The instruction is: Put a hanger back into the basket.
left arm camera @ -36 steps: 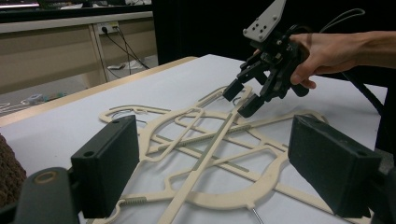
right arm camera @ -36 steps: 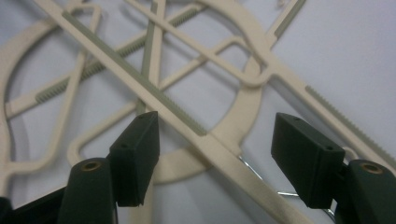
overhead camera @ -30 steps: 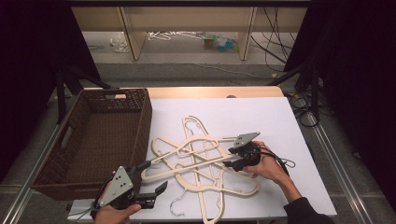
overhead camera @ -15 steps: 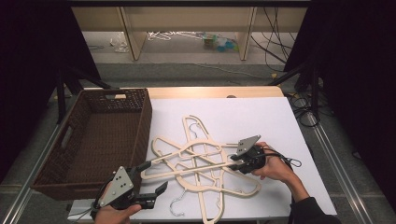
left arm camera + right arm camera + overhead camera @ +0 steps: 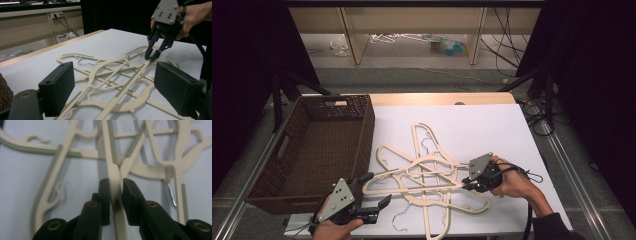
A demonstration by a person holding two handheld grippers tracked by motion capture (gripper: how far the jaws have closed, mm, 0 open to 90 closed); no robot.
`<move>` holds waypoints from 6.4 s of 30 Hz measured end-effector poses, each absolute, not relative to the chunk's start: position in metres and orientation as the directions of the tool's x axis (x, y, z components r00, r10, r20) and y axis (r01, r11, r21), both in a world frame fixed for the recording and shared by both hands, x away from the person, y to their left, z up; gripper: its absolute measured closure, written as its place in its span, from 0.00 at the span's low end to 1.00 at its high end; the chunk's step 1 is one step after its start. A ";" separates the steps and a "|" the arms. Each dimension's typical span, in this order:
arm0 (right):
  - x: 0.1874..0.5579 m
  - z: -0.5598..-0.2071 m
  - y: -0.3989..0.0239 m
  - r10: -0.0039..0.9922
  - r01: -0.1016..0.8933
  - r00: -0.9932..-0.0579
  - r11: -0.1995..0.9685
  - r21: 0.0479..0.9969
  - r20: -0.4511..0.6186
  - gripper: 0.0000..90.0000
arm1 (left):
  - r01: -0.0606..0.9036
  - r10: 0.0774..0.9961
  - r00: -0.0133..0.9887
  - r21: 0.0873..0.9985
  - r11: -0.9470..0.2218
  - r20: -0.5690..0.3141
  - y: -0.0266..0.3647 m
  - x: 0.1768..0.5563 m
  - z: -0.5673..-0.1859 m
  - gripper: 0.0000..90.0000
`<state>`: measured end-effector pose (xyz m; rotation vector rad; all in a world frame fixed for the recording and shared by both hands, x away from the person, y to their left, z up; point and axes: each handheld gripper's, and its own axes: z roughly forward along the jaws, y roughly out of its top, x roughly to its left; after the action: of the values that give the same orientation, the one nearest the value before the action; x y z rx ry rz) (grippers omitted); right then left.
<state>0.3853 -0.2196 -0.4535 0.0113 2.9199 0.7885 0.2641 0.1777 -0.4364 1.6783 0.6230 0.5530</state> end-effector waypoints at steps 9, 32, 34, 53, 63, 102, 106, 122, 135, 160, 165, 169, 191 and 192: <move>0.347 -0.444 -0.230 -0.020 -0.066 -0.994 0.885 0.462 -0.104 0.88 | 0.105 0.673 0.739 0.981 -0.162 0.032 0.178 0.263 -0.436 0.18; 0.358 -0.443 -0.245 0.296 0.185 -0.951 0.777 0.601 -0.091 0.61 | 0.115 0.671 0.741 0.979 -0.166 0.027 0.177 0.264 -0.437 0.19; 0.369 -0.447 -0.245 0.349 0.222 -0.931 0.769 0.599 -0.103 0.61 | 0.112 0.668 0.744 0.981 -0.159 0.023 0.176 0.264 -0.438 0.18; 0.397 -0.469 -0.230 0.271 0.225 -0.962 0.834 0.504 -0.019 0.82 | 0.123 0.667 0.744 0.977 -0.172 0.024 0.175 0.264 -0.438 0.18; 0.390 -0.453 -0.228 0.201 0.122 -0.974 0.856 0.503 -0.105 0.89 | 0.130 0.664 0.748 0.976 -0.173 0.018 0.172 0.266 -0.439 0.18; 0.369 -0.425 -0.216 0.145 -0.004 -0.951 0.876 0.482 -0.273 0.89 | 0.356 0.606 0.791 0.865 -0.352 -0.079 0.095 0.338 -0.468 0.28; 0.366 -0.424 -0.217 0.137 -0.013 -0.951 0.877 0.480 -0.276 0.89 | 0.412 0.627 0.769 0.846 -0.338 -0.124 0.088 0.350 -0.472 0.28; 0.361 -0.414 -0.213 0.117 -0.048 -0.942 0.879 0.474 -0.314 0.89 | 0.433 0.607 0.792 0.763 -0.480 -0.067 0.068 0.378 -0.487 0.42; 0.356 -0.409 -0.208 0.086 -0.090 -0.940 0.871 0.484 -0.329 0.89 | 0.363 0.528 0.849 0.748 -0.556 -0.019 0.058 0.382 -0.484 0.70; 0.356 -0.410 -0.218 0.056 -0.124 -0.945 0.849 0.514 -0.321 0.88 | 0.329 0.422 0.901 0.787 -0.522 -0.097 0.074 0.372 -0.446 0.82; 0.357 -0.411 -0.218 0.059 -0.121 -0.946 0.848 0.516 -0.318 0.88 | 0.315 0.399 0.911 0.802 -0.507 -0.105 0.076 0.362 -0.439 0.84; 0.356 -0.412 -0.218 0.064 -0.112 -0.950 0.843 0.526 -0.306 0.84 | 0.312 0.380 0.916 0.818 -0.483 -0.125 0.079 0.351 -0.432 0.87; 0.329 -0.381 -0.240 0.311 0.067 -0.914 0.748 0.660 -0.261 0.46 | 0.319 0.365 0.917 0.844 -0.430 -0.160 0.070 0.322 -0.401 0.95; 0.327 -0.379 -0.242 0.331 0.079 -0.907 0.740 0.668 -0.260 0.46 | 0.326 0.380 0.911 0.848 -0.418 -0.163 0.071 0.322 -0.399 0.95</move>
<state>0.3269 -0.2418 -0.3794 0.3166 2.5783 0.9658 0.3219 0.0706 -0.3985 2.0377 0.5074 0.0654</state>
